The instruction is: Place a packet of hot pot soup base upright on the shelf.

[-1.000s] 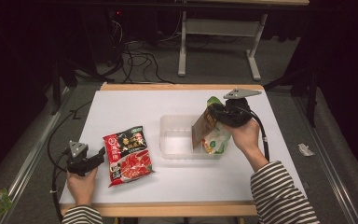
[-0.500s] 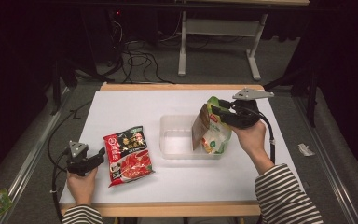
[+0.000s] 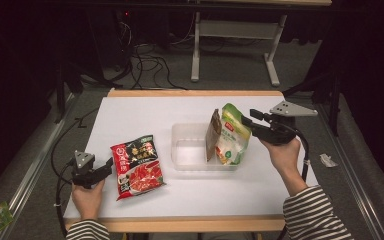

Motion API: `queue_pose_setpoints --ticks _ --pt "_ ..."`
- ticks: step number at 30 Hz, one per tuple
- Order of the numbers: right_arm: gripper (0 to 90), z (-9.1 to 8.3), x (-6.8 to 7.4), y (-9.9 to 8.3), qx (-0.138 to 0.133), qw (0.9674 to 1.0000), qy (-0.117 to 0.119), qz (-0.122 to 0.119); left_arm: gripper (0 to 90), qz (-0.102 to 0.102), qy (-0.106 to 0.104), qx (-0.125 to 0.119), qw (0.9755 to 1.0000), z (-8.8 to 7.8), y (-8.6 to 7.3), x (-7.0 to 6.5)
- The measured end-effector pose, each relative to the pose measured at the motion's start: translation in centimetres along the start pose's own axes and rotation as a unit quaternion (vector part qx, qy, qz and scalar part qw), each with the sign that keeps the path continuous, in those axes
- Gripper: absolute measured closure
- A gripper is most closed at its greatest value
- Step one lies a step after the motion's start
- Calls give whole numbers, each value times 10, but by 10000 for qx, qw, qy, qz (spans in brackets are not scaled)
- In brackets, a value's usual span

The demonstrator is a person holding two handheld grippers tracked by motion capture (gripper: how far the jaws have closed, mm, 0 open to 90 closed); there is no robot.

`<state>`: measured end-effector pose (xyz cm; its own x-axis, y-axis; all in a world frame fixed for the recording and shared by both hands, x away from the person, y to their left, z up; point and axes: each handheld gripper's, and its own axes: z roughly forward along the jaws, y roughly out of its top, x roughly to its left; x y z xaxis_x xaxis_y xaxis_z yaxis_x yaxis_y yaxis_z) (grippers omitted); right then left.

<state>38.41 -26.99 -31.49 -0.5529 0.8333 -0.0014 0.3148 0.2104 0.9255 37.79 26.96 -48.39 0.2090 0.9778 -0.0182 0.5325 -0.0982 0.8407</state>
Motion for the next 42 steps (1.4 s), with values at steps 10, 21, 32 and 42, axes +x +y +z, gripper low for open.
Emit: queue_pose_setpoints --ticks 10,21,32,42 --pt "555 -24 -15 -21 -129 9994 -241 202 318 30 1 -6 10000 0 0 0" --pt "546 -35 -33 -69 45 9970 -511 586 318 -32 -137 -29 9999 -1 0 1" --pt "540 -27 -43 -130 625 9904 -849 890 329 -213 -727 -23 9971 -6 1 2" --pt "534 -11 -49 -165 1234 9830 -1096 805 331 36 -1159 270 9929 -15 11 -12"
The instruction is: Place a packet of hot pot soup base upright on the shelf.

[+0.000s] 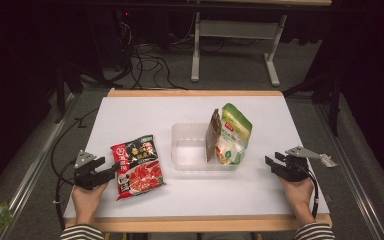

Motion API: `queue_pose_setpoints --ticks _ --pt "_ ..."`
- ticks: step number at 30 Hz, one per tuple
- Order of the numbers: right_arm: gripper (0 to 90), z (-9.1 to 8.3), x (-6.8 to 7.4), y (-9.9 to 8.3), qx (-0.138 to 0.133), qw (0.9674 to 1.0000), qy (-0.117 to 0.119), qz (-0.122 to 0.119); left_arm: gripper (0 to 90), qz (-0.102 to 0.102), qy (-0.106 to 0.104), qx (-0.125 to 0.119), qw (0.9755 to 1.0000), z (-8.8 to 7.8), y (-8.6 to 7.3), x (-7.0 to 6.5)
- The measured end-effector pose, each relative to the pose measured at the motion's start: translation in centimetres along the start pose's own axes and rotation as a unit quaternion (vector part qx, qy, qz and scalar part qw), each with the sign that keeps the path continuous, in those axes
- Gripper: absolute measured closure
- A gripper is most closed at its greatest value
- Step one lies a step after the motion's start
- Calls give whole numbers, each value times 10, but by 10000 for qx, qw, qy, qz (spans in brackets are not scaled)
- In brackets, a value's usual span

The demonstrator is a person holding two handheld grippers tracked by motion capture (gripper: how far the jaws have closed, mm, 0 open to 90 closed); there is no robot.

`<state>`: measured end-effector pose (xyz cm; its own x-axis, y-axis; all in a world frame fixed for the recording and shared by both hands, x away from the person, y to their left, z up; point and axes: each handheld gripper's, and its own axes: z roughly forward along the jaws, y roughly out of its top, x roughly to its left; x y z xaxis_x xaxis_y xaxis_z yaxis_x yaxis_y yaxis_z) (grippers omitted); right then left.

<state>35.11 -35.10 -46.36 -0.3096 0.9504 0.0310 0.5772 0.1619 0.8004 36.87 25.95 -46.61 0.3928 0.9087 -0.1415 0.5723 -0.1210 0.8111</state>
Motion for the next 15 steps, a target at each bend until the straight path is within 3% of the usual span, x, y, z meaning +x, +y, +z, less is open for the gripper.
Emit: queue_pose_setpoints --ticks 4,10,15 --pt "527 6 0 -5 155 9998 -110 -39 351 -20 -51 111 9999 3 3 -5" --pt "520 9 -1 -9 222 9996 -152 -54 451 78 -16 397 9992 7 3 -14" --pt "520 11 2 -9 262 9992 -212 -210 509 113 -24 541 9985 5 -2 -21"
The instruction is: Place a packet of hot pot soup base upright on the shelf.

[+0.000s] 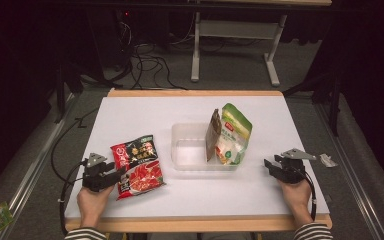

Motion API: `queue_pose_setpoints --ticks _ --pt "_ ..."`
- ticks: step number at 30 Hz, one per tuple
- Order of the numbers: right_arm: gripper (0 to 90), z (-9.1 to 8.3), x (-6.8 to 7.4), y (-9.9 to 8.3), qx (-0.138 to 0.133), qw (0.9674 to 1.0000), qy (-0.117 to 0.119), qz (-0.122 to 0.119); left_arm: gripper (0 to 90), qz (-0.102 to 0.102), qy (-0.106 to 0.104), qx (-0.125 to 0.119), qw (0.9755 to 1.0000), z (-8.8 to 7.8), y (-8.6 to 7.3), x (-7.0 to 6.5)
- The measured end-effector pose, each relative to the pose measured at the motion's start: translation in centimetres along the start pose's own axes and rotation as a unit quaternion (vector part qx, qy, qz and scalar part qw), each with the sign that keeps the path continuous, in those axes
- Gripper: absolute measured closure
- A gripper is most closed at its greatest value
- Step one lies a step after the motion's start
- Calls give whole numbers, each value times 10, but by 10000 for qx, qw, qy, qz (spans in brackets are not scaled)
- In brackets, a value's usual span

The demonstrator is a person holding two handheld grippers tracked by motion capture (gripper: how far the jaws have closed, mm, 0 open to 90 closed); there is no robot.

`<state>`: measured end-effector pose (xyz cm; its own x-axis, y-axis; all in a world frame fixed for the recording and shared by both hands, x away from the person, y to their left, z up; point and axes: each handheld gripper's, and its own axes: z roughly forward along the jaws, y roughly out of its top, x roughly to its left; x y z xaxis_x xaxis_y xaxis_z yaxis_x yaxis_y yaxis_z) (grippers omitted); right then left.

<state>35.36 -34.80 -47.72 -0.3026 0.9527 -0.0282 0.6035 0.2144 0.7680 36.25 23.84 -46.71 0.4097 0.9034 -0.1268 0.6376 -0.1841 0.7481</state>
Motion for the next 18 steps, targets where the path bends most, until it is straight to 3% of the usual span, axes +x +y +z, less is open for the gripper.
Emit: queue_pose_setpoints --ticks 6,10,18 --pt "516 0 2 0 9 10000 -18 -90 587 18 -43 71 10000 -2 -4 -5" --pt "514 1 4 -1 8 9998 -58 -190 644 55 46 91 9999 -3 -5 -11" --pt "510 0 5 -1 -4 9998 -46 -189 743 7 64 190 9998 -10 -7 -19"
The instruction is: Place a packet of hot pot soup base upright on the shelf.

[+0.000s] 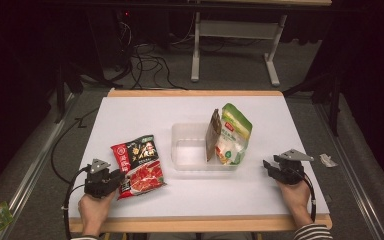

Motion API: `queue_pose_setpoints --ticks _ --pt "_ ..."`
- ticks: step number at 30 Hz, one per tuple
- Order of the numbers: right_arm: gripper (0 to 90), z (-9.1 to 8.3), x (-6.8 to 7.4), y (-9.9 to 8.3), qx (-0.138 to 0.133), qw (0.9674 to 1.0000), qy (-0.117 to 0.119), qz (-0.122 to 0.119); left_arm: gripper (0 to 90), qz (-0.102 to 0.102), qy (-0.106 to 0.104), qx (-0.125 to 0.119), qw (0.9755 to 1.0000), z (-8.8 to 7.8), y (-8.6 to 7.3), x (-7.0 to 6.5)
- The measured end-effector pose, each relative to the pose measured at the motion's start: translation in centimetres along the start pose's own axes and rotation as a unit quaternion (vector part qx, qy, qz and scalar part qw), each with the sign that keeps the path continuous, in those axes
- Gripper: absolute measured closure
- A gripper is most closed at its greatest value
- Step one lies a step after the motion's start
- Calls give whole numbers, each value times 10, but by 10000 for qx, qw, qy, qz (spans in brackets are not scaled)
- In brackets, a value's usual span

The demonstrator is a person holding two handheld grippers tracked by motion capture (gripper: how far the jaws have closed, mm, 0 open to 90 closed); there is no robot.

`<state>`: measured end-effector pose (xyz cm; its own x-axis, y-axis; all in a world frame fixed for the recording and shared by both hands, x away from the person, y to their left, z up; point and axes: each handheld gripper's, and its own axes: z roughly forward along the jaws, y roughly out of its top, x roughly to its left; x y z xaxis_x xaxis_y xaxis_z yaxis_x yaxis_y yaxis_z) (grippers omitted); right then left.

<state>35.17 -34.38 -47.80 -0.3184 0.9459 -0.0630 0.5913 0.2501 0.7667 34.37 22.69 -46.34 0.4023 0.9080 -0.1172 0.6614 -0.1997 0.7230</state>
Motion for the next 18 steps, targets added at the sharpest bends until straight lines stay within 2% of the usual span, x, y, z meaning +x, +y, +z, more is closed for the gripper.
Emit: queue_pose_setpoints --ticks 4,8,10,13,18 --pt "507 0 0 0 -6 10000 2 9 781 5 -7 15 10000 -1 0 -4" --pt "505 0 1 0 -19 10000 -6 -33 834 111 66 25 9999 -4 0 -11" --pt "504 0 1 0 -18 10000 -16 -25 852 98 103 0 9999 -6 -1 -15" --pt "502 0 1 0 2 10000 -8 -41 871 95 55 -26 9999 -8 -3 -19" --pt "500 1 1 0 -8 10000 -19 -43 880 219 13 35 9998 -10 -4 -29"
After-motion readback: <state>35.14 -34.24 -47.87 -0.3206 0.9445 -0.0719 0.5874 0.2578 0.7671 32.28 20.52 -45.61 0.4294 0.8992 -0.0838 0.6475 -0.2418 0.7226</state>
